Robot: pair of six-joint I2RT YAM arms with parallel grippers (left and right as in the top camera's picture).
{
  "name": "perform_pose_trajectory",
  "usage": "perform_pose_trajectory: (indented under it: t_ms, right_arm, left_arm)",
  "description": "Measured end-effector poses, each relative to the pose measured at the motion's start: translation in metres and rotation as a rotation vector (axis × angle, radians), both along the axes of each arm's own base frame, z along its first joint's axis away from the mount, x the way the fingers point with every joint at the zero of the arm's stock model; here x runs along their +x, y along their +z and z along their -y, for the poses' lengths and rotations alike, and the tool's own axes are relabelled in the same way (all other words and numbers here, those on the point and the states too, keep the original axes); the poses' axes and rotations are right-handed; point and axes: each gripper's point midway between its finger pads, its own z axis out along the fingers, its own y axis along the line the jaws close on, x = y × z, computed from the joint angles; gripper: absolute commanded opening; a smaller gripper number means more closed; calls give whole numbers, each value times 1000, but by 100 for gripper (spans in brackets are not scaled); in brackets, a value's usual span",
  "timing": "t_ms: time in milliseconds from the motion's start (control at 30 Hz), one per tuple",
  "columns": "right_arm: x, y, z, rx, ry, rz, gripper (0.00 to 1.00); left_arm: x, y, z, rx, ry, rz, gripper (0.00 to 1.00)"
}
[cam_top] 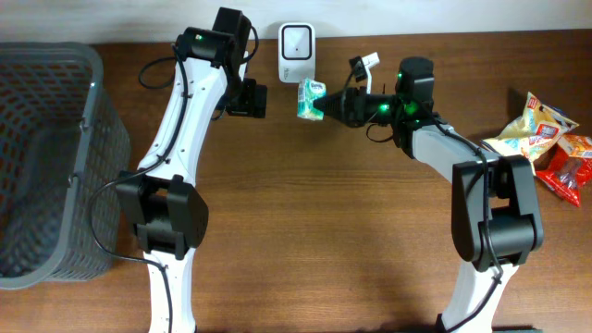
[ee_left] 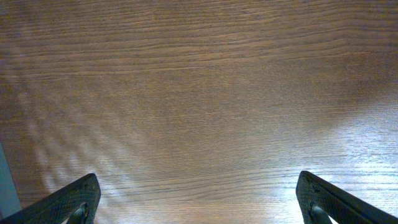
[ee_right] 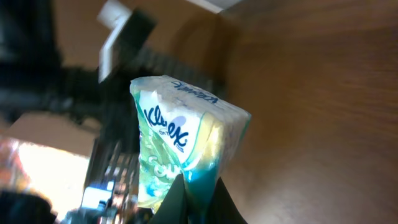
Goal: Scan the item barcode
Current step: 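Lift the green pack and rotate it in the right gripper, then raise the green pack up to the scanner face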
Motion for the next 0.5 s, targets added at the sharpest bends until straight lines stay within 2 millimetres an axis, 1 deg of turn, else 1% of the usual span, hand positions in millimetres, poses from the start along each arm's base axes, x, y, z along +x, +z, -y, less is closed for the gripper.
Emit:
perform_pose_trajectory:
  t_ms: [33,100,133,167,200,233,300,333,367,500]
  right_arm:
    - [3,-9,2,-24,-32,-48,4]
    - [12,-33,12,-124,-138,-185,4]
    - [14,-51,22,-222,-208,-268,4]
    - [15,-60,31,-299,-250,-319,4]
    - [17,-71,53,-489,-330,-366,4]
    - [20,-70,61,-555,-360,-359,4]
    - [35,-51,92,-783,-460,-275,4]
    - [46,-36,103,-870,-501,-206,4]
    - [60,-13,116,-972,-556,-102,4]
    - [83,34,136,-1189,-669,125,4]
  left_arm:
    - [0,0,0,0,0,0,99]
    - [0,0,0,0,0,0,99]
    - [0,0,0,1,0,0,99]
    - [0,0,0,0,0,0,99]
    - [0,0,0,0,0,1,99]
    - [0,0,0,0,0,0,99]
    - [-1,0,0,1,0,-2,99]
    - [0,0,0,0,0,0,99]
    - [0,0,0,0,0,-1,99]
    - [0,0,0,0,0,0,99]
